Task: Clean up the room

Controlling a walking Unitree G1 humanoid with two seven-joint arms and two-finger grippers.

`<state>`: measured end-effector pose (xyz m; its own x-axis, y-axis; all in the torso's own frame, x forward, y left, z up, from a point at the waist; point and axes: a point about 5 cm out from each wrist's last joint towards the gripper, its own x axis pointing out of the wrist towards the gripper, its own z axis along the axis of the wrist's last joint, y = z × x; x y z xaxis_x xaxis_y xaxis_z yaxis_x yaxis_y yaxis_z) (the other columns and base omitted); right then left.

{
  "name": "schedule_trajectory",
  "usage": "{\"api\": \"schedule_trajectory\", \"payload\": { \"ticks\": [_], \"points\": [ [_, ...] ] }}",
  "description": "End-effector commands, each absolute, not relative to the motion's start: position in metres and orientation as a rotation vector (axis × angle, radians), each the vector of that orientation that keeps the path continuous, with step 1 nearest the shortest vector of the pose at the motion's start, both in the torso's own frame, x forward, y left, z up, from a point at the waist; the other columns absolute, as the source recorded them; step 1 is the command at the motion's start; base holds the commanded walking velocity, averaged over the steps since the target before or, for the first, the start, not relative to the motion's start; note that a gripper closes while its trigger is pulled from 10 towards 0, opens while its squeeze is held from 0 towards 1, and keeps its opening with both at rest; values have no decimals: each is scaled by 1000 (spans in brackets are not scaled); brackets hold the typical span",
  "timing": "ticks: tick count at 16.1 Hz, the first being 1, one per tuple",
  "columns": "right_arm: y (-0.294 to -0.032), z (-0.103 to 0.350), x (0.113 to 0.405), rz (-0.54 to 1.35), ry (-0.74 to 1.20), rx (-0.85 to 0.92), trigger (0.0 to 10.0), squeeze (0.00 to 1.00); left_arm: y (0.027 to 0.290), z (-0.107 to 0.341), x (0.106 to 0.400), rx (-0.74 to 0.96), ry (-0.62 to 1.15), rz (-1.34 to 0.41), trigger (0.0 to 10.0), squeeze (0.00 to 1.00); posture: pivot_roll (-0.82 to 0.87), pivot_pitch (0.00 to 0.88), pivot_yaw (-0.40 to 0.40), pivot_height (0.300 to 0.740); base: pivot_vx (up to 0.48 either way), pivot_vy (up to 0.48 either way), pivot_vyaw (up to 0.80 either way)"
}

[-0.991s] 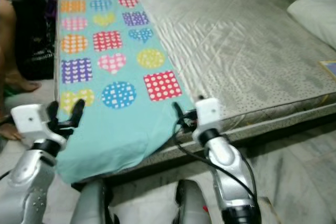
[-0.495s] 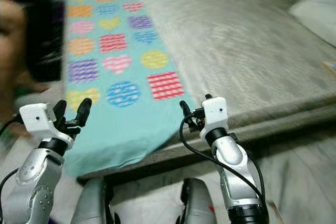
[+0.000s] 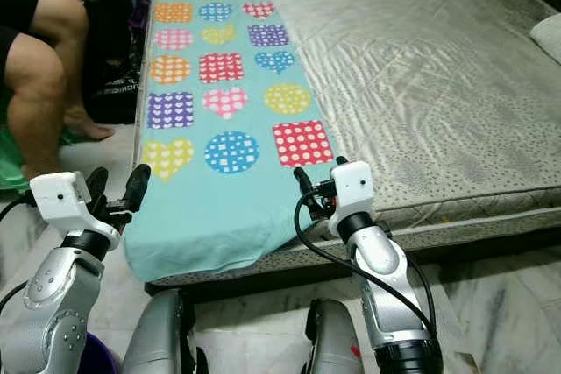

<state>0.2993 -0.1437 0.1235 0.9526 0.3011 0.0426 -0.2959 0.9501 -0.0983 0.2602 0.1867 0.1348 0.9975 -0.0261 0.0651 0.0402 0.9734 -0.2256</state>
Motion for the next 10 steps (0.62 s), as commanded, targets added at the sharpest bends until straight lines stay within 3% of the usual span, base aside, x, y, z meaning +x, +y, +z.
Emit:
{"api": "schedule_trajectory", "payload": {
  "ticks": [1, 10],
  "points": [
    [-146, 122, 298, 295, -56, -88, 10000, 0, 188, 132, 261, -228, -45, -23, 10000, 0, -56, 139, -29, 586, 0, 0, 0],
    [-146, 128, 306, 301, -82, -76, 10000, 0, 190, 136, 271, -215, -58, 13, 10000, 0, -62, 136, -25, 537, 0, 0, 0]
  ]
}}
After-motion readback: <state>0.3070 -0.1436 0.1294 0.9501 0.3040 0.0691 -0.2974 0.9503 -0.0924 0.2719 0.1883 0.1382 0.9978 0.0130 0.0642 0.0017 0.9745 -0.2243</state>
